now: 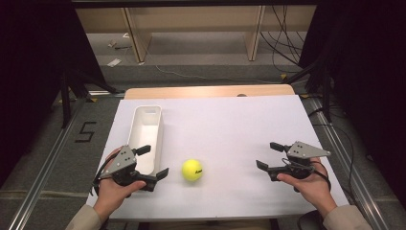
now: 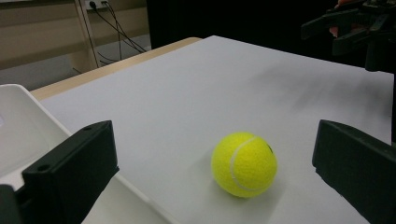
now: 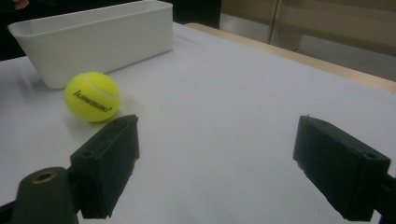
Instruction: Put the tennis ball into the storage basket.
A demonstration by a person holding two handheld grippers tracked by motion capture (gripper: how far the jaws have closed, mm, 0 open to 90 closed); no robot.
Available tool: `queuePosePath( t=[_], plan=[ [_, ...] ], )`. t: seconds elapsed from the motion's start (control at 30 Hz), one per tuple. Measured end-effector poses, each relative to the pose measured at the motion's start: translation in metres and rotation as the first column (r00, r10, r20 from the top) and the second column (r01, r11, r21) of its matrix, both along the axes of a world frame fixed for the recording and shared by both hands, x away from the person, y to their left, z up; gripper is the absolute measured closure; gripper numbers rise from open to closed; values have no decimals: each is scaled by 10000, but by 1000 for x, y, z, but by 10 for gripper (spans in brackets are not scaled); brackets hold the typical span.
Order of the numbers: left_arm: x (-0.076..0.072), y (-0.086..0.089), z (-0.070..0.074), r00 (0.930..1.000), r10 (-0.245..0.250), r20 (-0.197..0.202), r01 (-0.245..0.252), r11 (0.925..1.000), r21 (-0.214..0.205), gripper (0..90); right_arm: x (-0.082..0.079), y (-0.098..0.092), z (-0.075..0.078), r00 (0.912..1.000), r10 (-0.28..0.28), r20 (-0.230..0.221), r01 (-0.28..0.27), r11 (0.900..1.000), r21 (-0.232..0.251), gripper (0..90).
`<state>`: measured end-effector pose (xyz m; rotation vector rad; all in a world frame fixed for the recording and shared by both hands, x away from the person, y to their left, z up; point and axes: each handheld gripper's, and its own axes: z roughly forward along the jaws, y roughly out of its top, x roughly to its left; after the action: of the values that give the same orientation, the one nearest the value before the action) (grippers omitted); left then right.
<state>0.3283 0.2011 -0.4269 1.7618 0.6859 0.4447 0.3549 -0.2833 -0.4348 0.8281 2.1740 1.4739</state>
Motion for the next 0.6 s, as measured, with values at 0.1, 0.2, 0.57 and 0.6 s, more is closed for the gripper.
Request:
queuePosePath(
  t=[0.1,0.2,0.57,0.6],
  plan=[
    [-1,0,0,10000,-3,7,3,10000,-5,0,0,1,0,10000,43,-40,-44,10000,-28,151],
    [-1,1,1,10000,-29,67,29,10000,5,0,-2,3,1,9999,86,-55,-86,9999,-76,147],
    [-1,0,1,10000,-2,53,2,10000,-5,0,0,18,2,9990,439,-105,-440,9990,-91,122],
    [-1,0,1,10000,-16,71,16,10000,5,0,0,20,2,9987,500,-100,-500,9987,-89,117]
  ],
)
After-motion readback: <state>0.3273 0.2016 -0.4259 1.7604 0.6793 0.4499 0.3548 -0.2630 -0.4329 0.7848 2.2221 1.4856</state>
